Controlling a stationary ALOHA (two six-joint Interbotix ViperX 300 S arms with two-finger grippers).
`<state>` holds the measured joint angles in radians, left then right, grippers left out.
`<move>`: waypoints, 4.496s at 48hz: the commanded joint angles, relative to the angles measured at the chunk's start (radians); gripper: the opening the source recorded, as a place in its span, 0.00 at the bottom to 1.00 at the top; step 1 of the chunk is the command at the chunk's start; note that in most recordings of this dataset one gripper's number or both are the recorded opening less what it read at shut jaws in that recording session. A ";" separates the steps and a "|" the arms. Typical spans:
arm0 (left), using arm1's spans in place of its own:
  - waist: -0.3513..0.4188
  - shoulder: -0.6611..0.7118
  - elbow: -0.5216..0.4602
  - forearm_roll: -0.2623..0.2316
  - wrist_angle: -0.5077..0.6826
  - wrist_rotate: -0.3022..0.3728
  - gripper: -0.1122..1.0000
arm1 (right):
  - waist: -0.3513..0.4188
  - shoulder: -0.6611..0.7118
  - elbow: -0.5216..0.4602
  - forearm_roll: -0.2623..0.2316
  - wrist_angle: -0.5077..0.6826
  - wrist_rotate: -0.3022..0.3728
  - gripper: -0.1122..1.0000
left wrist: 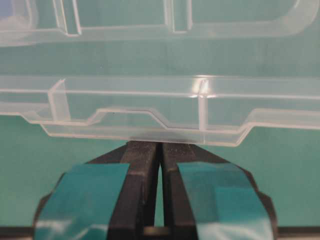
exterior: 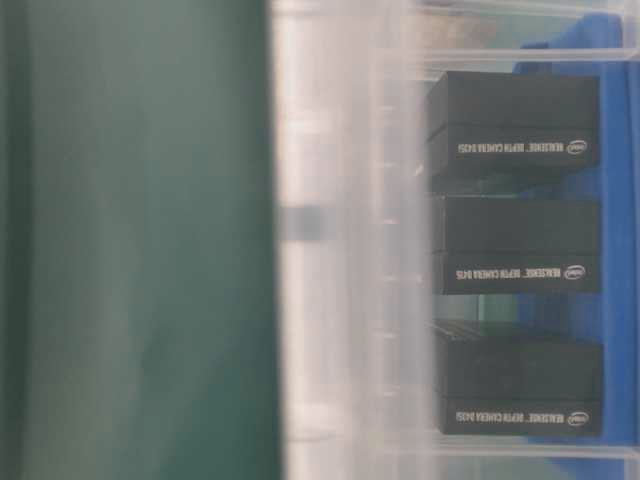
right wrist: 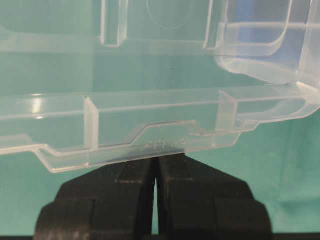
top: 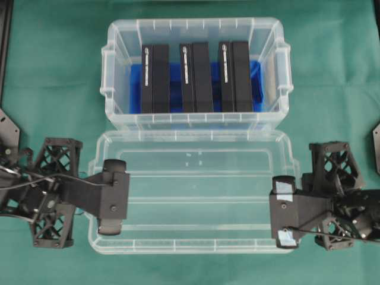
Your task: Clamp the lid of the box with both arms, then lift and open it.
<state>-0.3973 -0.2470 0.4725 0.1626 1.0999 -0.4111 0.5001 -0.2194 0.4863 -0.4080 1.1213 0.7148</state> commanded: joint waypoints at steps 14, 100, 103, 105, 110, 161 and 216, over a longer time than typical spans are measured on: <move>0.011 0.052 0.083 0.037 -0.265 -0.123 0.11 | -0.014 0.014 0.094 -0.035 -0.255 0.107 0.10; -0.064 0.046 0.403 0.028 -0.571 -0.364 0.11 | 0.058 0.055 0.390 -0.029 -0.592 0.293 0.10; -0.067 0.044 0.403 0.028 -0.565 -0.367 0.11 | 0.061 0.051 0.396 -0.029 -0.583 0.301 0.10; -0.067 0.046 0.402 0.028 -0.563 -0.367 0.11 | 0.061 0.048 0.396 -0.029 -0.578 0.305 0.10; -0.067 0.046 0.399 0.028 -0.563 -0.367 0.11 | 0.063 0.043 0.399 -0.029 -0.575 0.311 0.10; -0.109 -0.104 0.040 0.123 -0.341 -0.173 0.11 | 0.078 -0.152 0.075 -0.144 -0.288 0.293 0.10; 0.273 -0.354 0.051 0.186 -0.650 0.153 0.11 | -0.198 -0.479 0.110 -0.638 -0.402 0.291 0.10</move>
<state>-0.1595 -0.5645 0.5231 0.3436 0.4817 -0.2638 0.3359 -0.6750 0.6013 -1.0232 0.7317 1.0078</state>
